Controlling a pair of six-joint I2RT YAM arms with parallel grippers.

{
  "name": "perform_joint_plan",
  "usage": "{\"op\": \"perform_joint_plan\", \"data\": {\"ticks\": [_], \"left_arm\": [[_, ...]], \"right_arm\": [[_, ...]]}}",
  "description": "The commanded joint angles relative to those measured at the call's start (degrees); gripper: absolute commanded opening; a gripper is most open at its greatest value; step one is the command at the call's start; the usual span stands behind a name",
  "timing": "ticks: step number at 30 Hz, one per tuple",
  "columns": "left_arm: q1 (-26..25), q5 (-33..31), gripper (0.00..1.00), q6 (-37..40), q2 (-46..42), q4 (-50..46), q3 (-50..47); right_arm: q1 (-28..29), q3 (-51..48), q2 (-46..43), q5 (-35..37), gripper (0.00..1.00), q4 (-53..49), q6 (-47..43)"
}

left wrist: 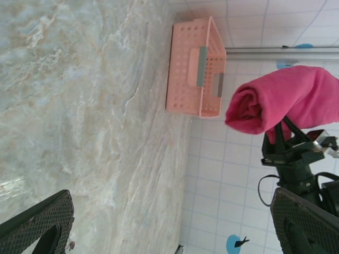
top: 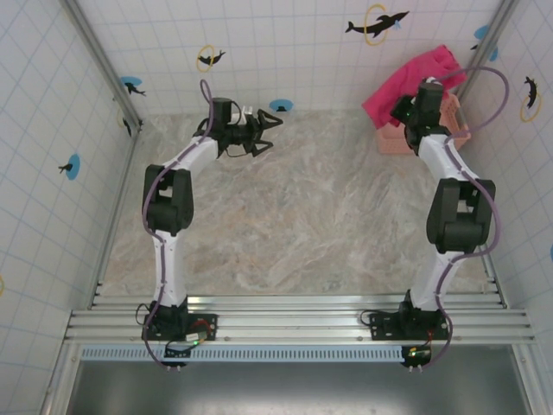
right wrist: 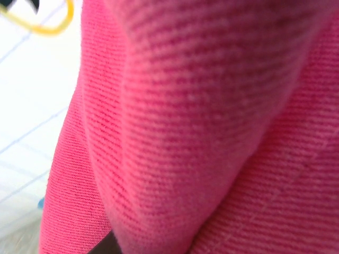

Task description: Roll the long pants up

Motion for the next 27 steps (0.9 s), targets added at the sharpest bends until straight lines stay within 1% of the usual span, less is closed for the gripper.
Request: {"op": "perform_joint_plan", "data": {"ticks": [1,4,9,11,14,17,19,20,21,22,23,24,25,27], "left_arm": [[1.3,2.0,0.97,3.9,-2.9,-2.9,-1.2],[2.2,1.6,0.97,6.1,-3.9,-5.4,-1.7],[4.0,-1.0,0.98,15.9,-6.6,-15.6,-1.0],[5.0,-1.8,0.98,18.7,-8.0,-18.8,-1.2],[6.4,-2.7,0.98,21.7,-10.3,-22.6,-2.5],[7.7,-3.7,0.98,23.5,-13.2,-24.4,-5.4],[8.4,-4.9,0.97,25.9,-14.8,-27.1,-6.4],[8.6,-5.8,0.98,27.8,-15.6,-28.8,-6.6],[8.9,-6.9,0.97,29.7,-16.5,-30.4,-6.7],[9.0,-7.9,0.98,31.4,-17.3,-31.8,-6.8],[9.2,-9.0,0.97,32.8,-18.0,-33.1,-6.9],[9.3,-10.1,0.97,34.0,-18.6,-34.1,-7.1],[9.3,-10.7,0.98,34.8,-19.2,-34.6,-7.4],[9.5,-11.3,0.98,36.2,-20.5,-34.5,-8.3]], "right_arm": [[-0.4,-1.6,-4.0,8.4,0.00,13.7,-0.5],[-0.6,-2.2,-2.4,11.3,0.00,15.8,-0.5],[-0.6,-1.6,2.4,16.3,0.00,19.2,-0.2],[-0.8,-1.0,4.9,18.2,0.00,20.2,0.7],[-1.2,2.4,10.1,18.0,0.00,20.7,3.3],[-1.2,4.2,15.0,17.6,0.00,24.1,6.1],[-1.1,6.0,16.8,16.6,0.00,24.0,6.5],[-1.2,7.9,18.1,15.2,0.03,23.0,6.4],[-1.3,9.9,19.1,14.1,0.25,20.7,6.6],[-1.1,11.5,19.8,13.5,0.50,19.1,6.6],[-1.1,12.7,20.4,12.8,0.92,17.4,6.8],[-0.9,12.6,20.1,13.0,0.98,16.9,6.9],[-0.8,12.3,19.7,13.1,0.98,16.9,6.6],[-0.4,11.8,17.4,15.7,0.98,13.0,5.8]]}}
